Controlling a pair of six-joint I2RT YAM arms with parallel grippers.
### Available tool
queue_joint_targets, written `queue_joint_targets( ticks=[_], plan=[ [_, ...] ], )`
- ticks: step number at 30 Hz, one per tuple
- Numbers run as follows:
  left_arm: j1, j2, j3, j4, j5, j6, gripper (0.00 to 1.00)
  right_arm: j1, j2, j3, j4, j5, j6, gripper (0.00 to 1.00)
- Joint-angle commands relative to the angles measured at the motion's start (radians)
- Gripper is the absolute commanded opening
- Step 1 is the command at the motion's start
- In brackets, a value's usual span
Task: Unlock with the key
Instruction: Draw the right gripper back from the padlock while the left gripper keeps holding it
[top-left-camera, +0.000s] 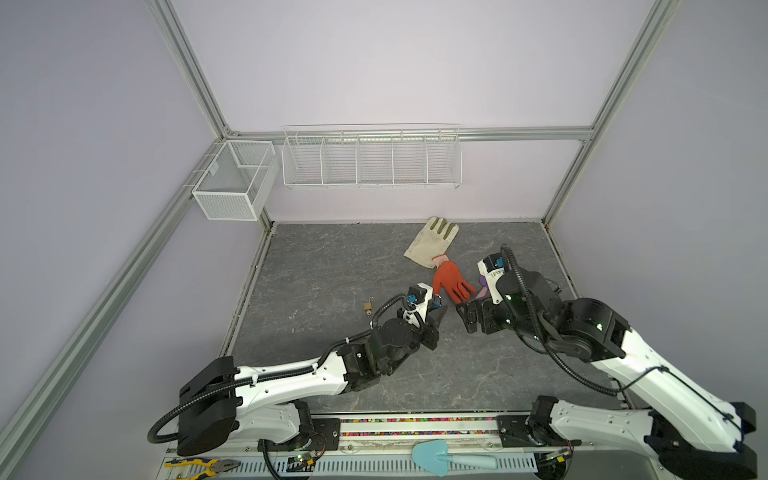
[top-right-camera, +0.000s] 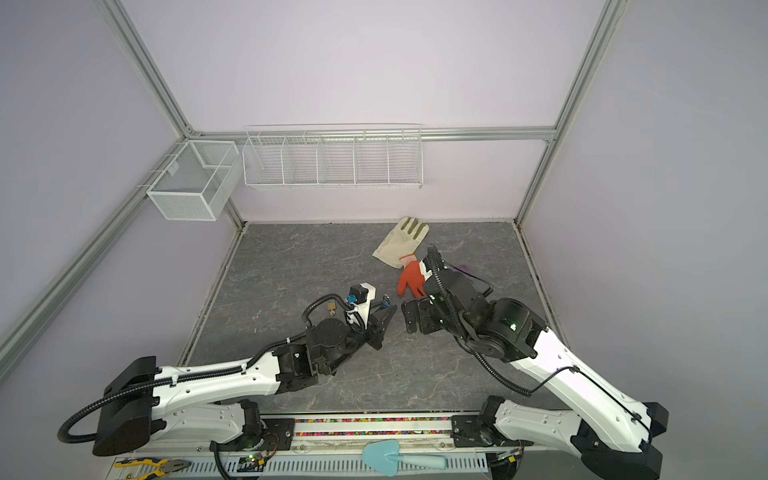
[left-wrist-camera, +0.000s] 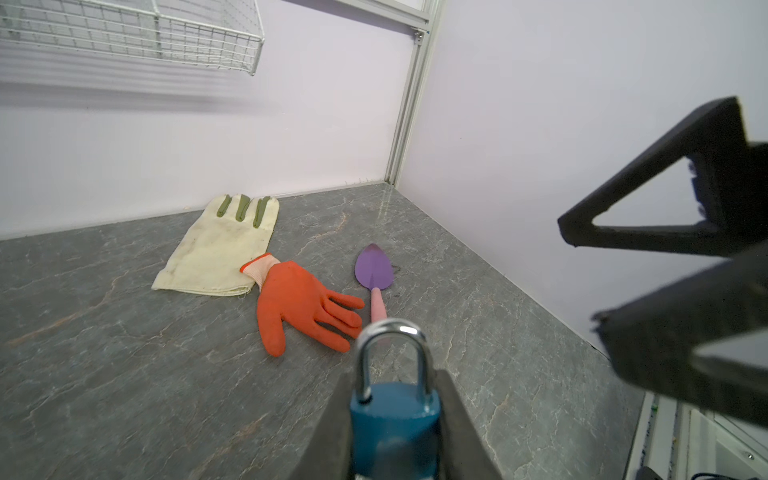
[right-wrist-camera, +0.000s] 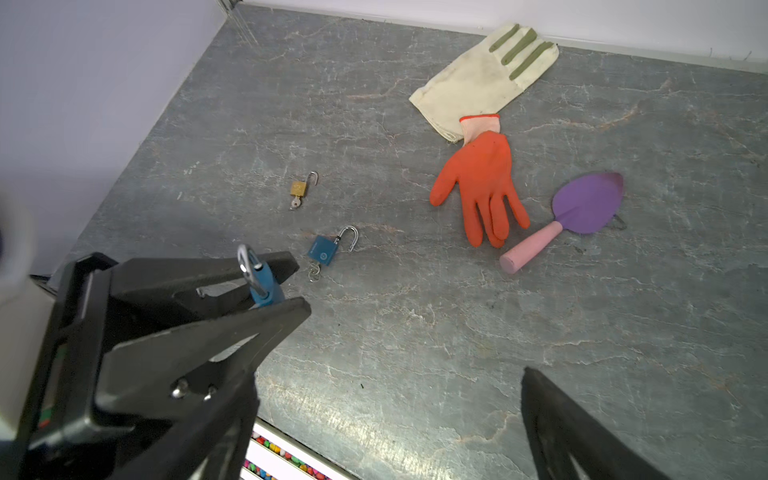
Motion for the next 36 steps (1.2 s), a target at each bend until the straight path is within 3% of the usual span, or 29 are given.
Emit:
queue_joint_targets(
  ticks=[1,12,18,24,36],
  plan=[
    [-0.022,0.043,-0.020,0.169,-0.008,0.126,0.00,0.000,0.037,0.037,-0.074,-0.022,0.019,1.00],
    [-0.045,0.089,-0.065,0.272,-0.028,0.180,0.00,0.046,0.067,0.050,-0.071,-0.062,0.043,0.98],
    [-0.060,0.098,-0.062,0.284,-0.049,0.198,0.00,0.063,0.115,0.079,-0.066,-0.030,0.057,0.97],
    [-0.084,0.115,-0.062,0.304,-0.101,0.232,0.00,0.066,0.150,0.099,-0.089,0.092,0.125,0.96],
    [-0.102,0.126,-0.072,0.343,-0.130,0.254,0.00,0.070,0.230,0.134,-0.102,0.153,0.131,0.96]
  ],
)
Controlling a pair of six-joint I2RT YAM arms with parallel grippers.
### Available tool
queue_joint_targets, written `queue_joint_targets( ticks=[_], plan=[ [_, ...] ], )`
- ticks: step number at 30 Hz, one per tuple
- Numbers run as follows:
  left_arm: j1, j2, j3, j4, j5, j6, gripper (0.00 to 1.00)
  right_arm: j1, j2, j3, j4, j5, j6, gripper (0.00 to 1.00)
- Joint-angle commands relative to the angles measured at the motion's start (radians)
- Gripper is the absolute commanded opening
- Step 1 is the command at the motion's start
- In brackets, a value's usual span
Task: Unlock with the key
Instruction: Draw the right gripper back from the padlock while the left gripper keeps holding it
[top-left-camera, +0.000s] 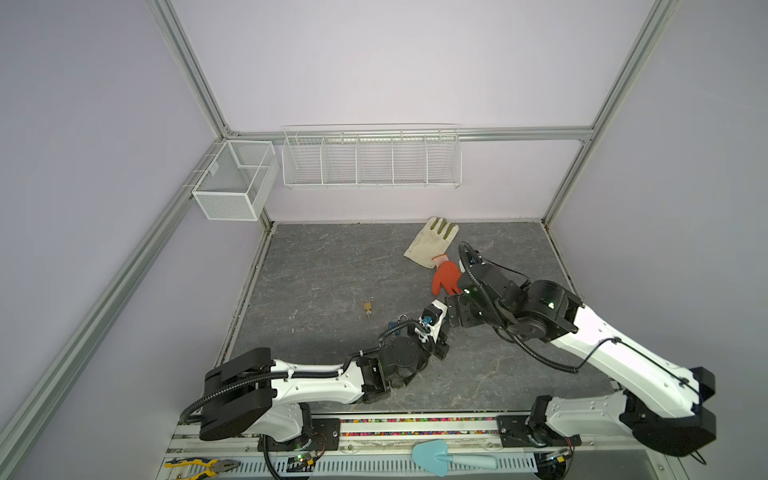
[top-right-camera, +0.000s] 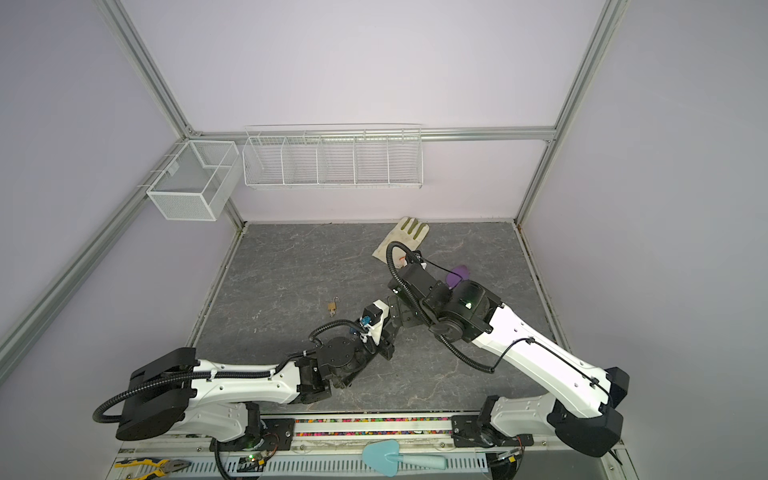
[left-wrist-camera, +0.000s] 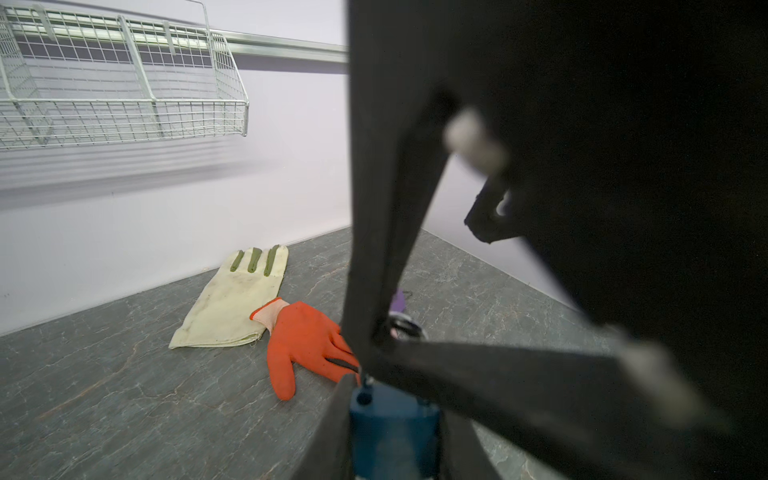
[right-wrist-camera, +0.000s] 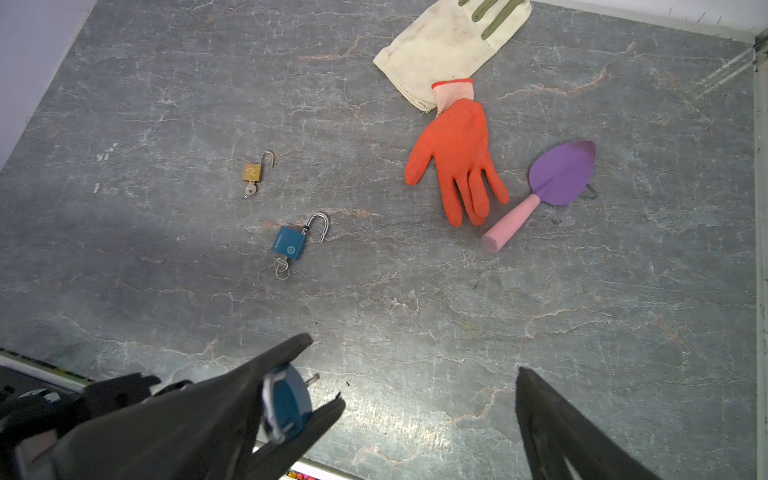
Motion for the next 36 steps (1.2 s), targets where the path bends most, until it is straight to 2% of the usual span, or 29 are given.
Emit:
queue_joint_targets(
  ticks=[1,9,15,26,36],
  plan=[
    [-0.012,0.004,-0.010,0.033,-0.002,0.039,0.00,0.007,0.024,0.031,-0.021,0.039,0.019,0.95],
    [-0.015,-0.006,-0.022,0.042,-0.004,0.055,0.00,0.007,0.084,0.094,-0.118,0.093,0.020,0.94],
    [-0.015,-0.010,-0.038,0.072,-0.011,0.065,0.00,0.002,0.069,0.099,-0.162,0.098,0.017,0.92],
    [-0.016,-0.016,-0.044,0.101,-0.012,0.073,0.00,-0.022,0.034,0.136,-0.197,0.005,-0.081,0.91],
    [-0.015,-0.029,-0.038,0.109,0.003,0.056,0.00,-0.042,-0.059,0.082,-0.173,-0.087,-0.122,0.90]
  ],
)
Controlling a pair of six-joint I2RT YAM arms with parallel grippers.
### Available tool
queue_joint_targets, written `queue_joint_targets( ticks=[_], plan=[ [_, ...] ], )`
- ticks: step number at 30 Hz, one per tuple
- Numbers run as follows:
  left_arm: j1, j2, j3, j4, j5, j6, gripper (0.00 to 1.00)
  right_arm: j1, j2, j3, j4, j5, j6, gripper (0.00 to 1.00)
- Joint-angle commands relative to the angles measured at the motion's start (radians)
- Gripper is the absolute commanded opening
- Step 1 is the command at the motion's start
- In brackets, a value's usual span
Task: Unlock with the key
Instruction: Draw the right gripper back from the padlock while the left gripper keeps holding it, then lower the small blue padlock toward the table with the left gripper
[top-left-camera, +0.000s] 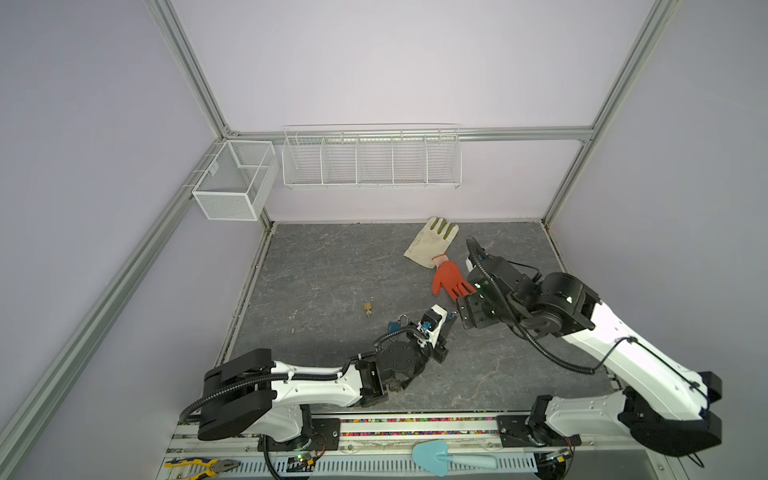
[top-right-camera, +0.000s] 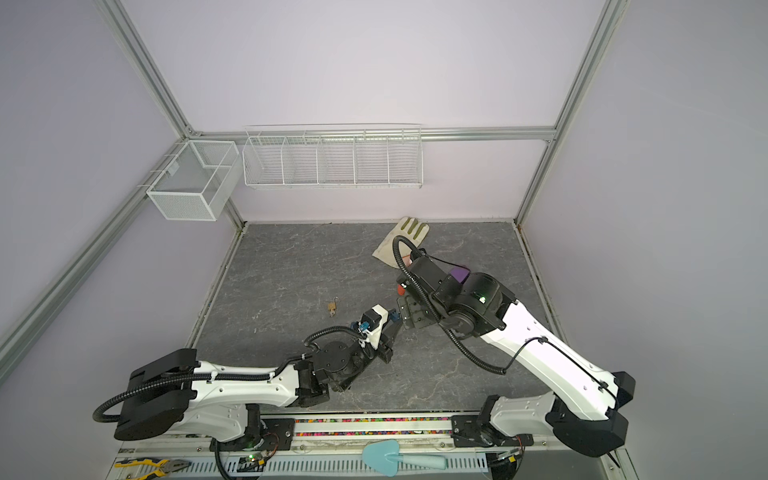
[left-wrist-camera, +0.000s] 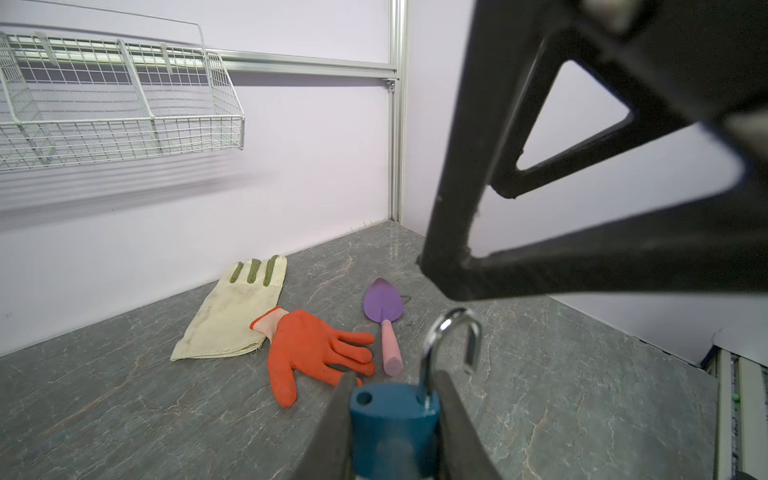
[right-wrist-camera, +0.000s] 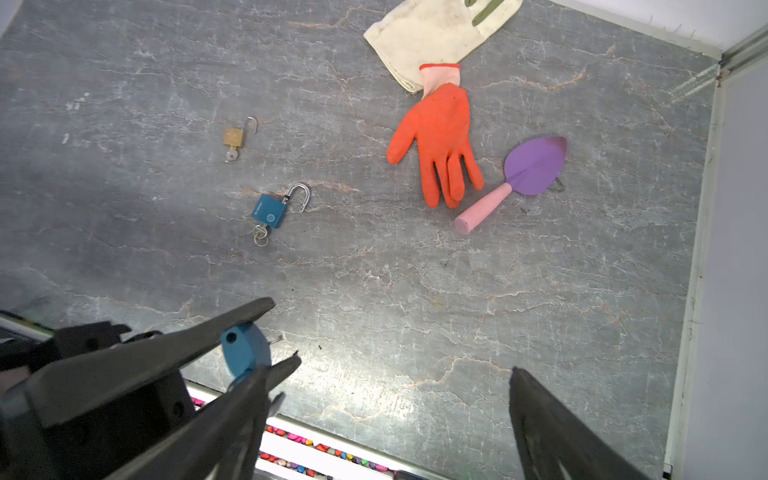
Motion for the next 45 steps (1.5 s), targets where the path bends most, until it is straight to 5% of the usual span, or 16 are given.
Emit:
queue_joint_targets(
  ticks=[1,24,36,45],
  plan=[
    [-0.001,-0.022,0.000,0.040,0.006,0.006,0.00,-0.010,-0.043,-0.030,-0.002,-0.044,-0.025,0.90],
    [-0.001,-0.044,0.006,0.051,0.069,-0.016,0.00,-0.135,-0.149,-0.165,0.148,-0.303,-0.148,0.88],
    [-0.001,-0.037,0.009,0.042,0.032,-0.034,0.00,-0.144,-0.160,-0.155,0.124,-0.254,-0.143,0.88],
    [-0.001,-0.040,0.095,-0.352,-0.012,-0.356,0.00,-0.187,-0.227,-0.239,0.158,-0.155,-0.115,0.89]
  ],
)
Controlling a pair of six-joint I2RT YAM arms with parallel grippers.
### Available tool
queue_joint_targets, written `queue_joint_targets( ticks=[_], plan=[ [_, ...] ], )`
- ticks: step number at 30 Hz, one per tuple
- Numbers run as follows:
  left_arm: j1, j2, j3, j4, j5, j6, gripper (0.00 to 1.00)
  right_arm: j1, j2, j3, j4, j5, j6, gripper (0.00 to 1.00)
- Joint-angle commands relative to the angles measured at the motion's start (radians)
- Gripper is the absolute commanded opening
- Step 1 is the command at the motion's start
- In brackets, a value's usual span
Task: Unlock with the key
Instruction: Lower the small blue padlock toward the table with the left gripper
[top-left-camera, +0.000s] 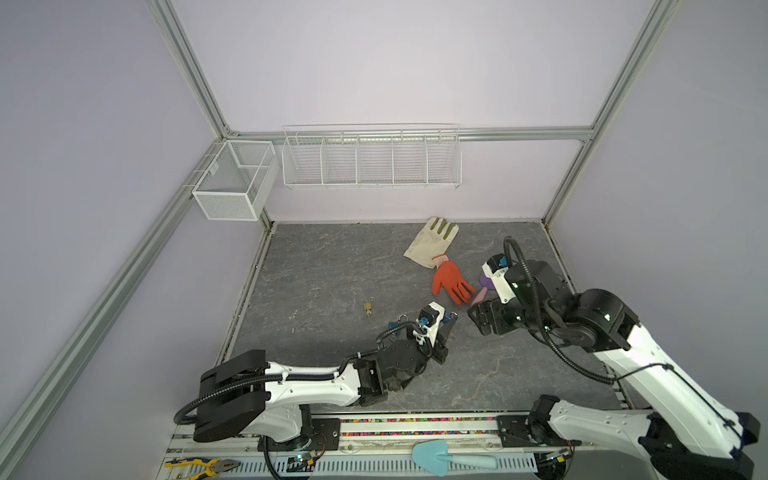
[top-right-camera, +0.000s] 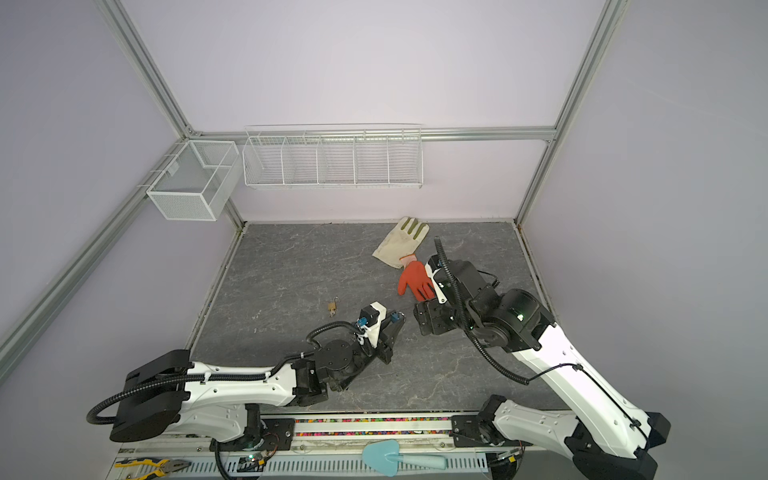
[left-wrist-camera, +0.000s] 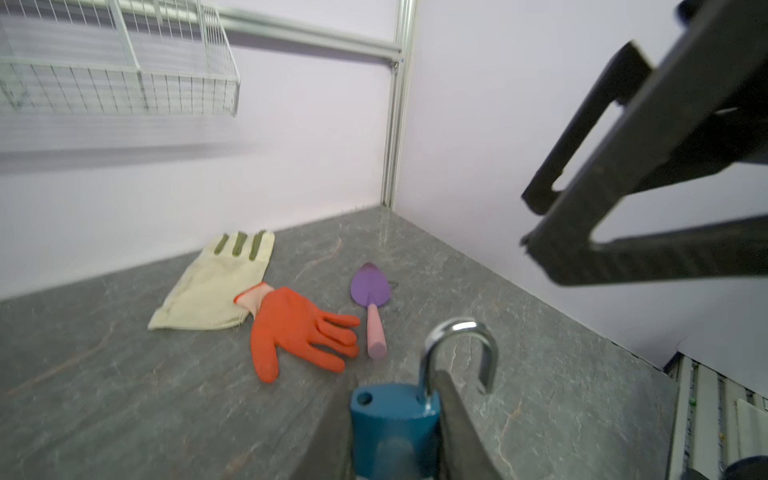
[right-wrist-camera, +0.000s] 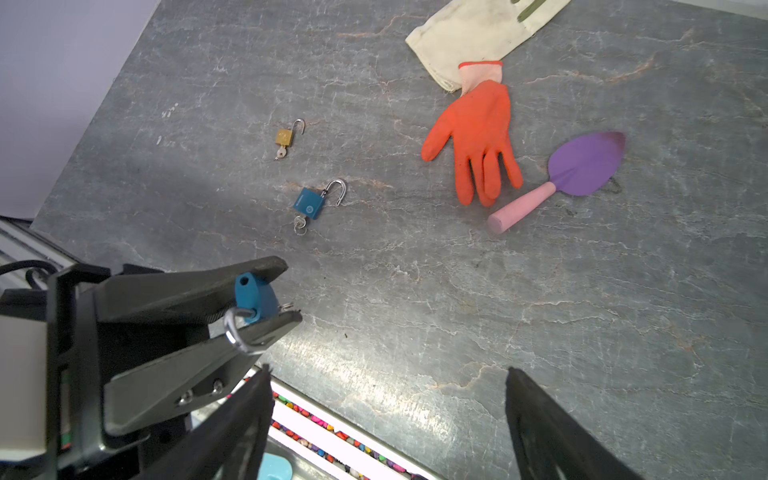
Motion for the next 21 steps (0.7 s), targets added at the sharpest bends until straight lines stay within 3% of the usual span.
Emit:
queue_joint_targets(
  ticks=[1,7,13,21],
  plan=[
    [0.000,-0.011,0.064,-0.227,-0.014,-0.219,0.00,-0.033,-0.042,-0.072,0.033,0.056,0.015,0.89],
    [0.000,0.101,0.220,-0.586,0.019,-0.492,0.00,-0.161,-0.098,-0.196,0.093,-0.003,0.058,0.88],
    [0.009,0.251,0.352,-0.791,0.073,-0.683,0.00,-0.255,-0.108,-0.291,0.140,-0.069,0.086,0.89],
    [0.069,0.424,0.510,-1.029,0.127,-0.750,0.00,-0.361,-0.138,-0.396,0.188,-0.130,0.099,0.89]
  ],
)
